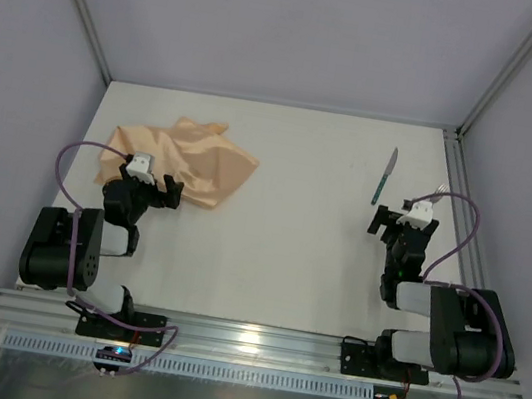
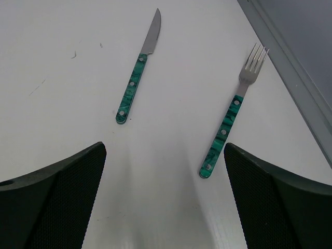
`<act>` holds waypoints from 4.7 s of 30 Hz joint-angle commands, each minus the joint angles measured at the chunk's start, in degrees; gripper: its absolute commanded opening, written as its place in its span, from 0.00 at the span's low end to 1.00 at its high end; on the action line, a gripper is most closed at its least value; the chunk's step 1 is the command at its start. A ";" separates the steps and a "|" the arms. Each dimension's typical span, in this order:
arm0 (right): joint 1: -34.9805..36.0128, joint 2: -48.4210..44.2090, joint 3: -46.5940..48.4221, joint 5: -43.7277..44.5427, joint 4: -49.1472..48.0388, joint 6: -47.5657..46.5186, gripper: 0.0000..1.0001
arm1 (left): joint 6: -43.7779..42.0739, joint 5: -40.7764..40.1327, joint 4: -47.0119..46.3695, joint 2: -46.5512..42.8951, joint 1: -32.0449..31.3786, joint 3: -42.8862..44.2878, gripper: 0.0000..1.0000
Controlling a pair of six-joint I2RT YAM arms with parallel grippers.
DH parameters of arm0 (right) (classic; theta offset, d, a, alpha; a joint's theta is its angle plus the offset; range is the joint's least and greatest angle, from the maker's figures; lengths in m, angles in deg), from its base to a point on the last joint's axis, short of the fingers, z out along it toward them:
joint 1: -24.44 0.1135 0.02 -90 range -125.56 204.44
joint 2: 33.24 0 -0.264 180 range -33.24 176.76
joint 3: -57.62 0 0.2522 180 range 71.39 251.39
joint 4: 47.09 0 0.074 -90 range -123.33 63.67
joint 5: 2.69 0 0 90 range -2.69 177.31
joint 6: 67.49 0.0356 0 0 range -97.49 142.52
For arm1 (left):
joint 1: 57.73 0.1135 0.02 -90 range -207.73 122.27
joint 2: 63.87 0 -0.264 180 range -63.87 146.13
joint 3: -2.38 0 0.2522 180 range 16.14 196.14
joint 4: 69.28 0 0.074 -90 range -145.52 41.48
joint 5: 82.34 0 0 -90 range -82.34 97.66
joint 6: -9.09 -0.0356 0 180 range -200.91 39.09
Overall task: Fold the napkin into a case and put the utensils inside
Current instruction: Pick up the crumpled napkin from the corner of the board, then flatten out the crumpled napkin at the center of the board.
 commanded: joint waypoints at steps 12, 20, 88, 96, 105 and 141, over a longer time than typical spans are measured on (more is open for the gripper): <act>3.75 -19.07 27.86 -25.98 40.31 19.93 0.80 | 0.40 0.19 25.18 -12.54 2.21 7.81 0.99; 20.63 -14.50 39.22 -15.25 55.28 15.07 0.79 | -24.02 -16.85 81.75 -14.37 2.31 38.86 0.55; 62.10 -1.05 39.67 -9.82 59.86 9.02 0.81 | -30.20 16.61 121.60 -32.09 3.10 64.28 0.00; 72.32 14.13 47.20 1.97 56.22 4.63 0.81 | -29.31 15.75 120.28 -32.53 3.10 62.60 0.00; 72.32 30.49 62.59 -2.94 63.02 0.05 0.81 | -25.18 6.08 114.75 -33.68 3.19 56.02 0.00; 68.54 20.25 61.82 6.88 69.79 -0.83 0.04 | -27.37 -3.60 120.88 -37.98 3.54 55.39 0.00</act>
